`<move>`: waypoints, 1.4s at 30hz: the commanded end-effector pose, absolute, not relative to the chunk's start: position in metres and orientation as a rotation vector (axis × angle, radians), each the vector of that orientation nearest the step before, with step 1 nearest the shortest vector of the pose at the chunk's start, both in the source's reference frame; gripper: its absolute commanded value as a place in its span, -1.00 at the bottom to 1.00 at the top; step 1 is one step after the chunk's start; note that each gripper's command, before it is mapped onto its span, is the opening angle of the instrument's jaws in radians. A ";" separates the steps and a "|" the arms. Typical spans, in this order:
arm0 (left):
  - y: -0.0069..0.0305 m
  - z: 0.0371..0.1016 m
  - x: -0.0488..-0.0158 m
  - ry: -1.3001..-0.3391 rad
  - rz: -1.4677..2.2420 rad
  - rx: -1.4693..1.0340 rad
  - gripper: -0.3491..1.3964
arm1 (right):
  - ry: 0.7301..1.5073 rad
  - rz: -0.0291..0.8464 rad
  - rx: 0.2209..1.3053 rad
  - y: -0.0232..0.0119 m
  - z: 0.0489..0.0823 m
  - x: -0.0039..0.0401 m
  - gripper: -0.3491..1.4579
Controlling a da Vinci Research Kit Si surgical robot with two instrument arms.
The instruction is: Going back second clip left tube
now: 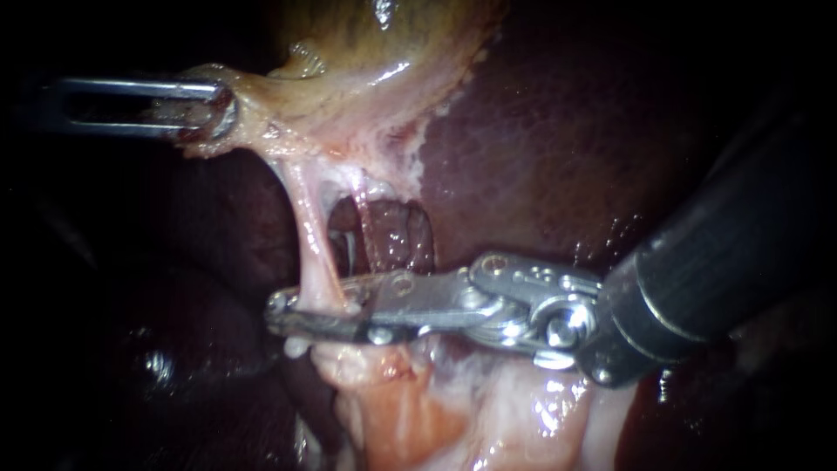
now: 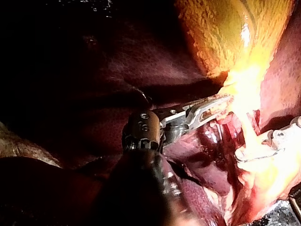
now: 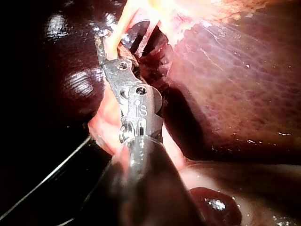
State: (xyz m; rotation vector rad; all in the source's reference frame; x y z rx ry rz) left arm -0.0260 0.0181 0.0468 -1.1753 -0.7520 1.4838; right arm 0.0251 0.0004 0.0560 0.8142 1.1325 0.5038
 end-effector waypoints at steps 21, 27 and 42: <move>0.0180 0.0467 -0.0258 -0.753 1.484 -1.176 -1.00 | 1.192 0.365 0.543 0.0033 0.0594 0.0191 -0.06; 0.0180 0.0467 -0.0258 -0.753 1.484 -1.176 -1.00 | 1.214 0.289 0.510 0.0038 0.0574 0.0134 -0.06; 0.0180 0.0468 -0.0260 -0.749 1.483 -1.175 -1.00 | 1.227 0.227 0.439 0.0054 0.0552 0.0055 -0.06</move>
